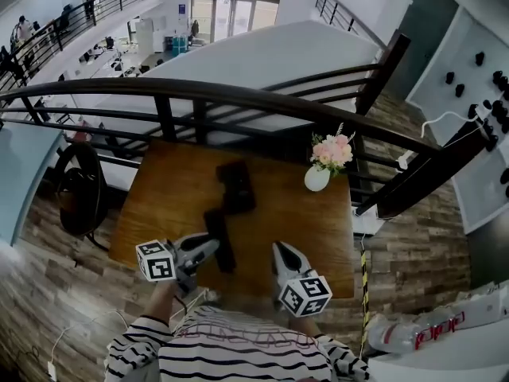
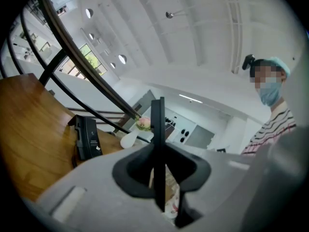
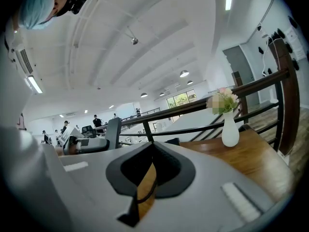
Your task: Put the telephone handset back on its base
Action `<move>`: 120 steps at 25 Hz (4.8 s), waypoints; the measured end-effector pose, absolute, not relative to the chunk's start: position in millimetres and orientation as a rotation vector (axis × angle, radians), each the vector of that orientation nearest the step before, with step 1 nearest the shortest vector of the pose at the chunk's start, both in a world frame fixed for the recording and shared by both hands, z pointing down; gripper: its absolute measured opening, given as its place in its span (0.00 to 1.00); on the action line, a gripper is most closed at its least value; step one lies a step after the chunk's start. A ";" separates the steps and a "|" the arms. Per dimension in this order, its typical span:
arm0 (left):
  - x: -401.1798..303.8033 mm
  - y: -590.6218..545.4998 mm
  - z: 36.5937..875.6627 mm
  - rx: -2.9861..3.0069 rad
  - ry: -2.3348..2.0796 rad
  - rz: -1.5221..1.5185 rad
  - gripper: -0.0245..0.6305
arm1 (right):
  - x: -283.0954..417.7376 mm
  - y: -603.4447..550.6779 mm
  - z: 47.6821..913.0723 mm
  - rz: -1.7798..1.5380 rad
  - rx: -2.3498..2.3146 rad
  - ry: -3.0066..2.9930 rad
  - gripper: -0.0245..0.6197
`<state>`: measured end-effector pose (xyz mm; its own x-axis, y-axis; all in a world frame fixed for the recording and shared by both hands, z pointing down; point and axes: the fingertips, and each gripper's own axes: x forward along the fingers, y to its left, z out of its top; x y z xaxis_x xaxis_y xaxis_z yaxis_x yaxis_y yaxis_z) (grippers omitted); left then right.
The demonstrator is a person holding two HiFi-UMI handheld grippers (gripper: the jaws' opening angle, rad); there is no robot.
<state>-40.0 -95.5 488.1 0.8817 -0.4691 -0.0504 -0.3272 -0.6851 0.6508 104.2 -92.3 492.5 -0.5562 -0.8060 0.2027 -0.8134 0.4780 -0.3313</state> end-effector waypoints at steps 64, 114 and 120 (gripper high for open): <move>-55.8 -420.7 707.8 1.956 -0.610 -0.247 0.14 | 101.3 -307.8 589.1 0.832 1.246 -2.512 0.04; -110.4 -334.1 591.4 2.253 -0.802 -0.273 0.22 | 43.8 -260.1 547.7 0.737 1.311 -2.576 0.04; -127.1 -298.2 567.8 2.364 -0.765 -0.226 0.10 | 24.0 -241.8 538.0 0.727 1.407 -2.581 0.04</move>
<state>-127.1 -298.2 567.8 0.8163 -0.5768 0.0304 -0.4675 -0.6290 0.6212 24.0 -241.8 538.0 -0.5631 -0.7624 0.3188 -0.8168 0.4547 -0.3552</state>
